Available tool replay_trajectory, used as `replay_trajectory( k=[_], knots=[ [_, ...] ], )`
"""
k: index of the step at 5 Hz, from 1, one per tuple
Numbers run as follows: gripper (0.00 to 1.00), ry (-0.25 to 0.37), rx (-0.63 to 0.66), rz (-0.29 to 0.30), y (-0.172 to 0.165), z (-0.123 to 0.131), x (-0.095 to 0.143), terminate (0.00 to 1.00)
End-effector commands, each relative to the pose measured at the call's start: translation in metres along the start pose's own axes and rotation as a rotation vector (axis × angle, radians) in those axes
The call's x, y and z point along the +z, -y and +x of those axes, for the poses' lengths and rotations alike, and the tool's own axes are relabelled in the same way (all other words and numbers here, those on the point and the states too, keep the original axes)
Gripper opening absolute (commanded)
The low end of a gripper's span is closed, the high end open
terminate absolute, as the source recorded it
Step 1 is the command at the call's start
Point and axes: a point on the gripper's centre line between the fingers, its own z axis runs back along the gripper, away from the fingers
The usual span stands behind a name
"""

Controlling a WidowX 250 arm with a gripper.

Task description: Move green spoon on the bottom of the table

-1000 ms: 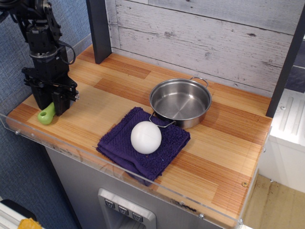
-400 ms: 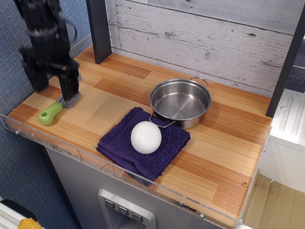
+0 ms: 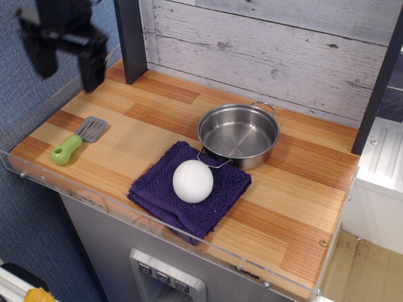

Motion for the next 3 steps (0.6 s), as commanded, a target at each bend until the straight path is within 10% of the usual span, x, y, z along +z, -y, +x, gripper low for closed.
replay_trajectory(
  k=[1,2,3],
  knots=[
    [1.00,0.073,-0.074,-0.023,0.067,0.019,0.053,0.00],
    [1.00,0.063,-0.137,-0.075,0.107,0.026,0.057,0.00],
    [1.00,0.041,-0.155,-0.109,0.136,0.022,0.056,1.00]
  ],
)
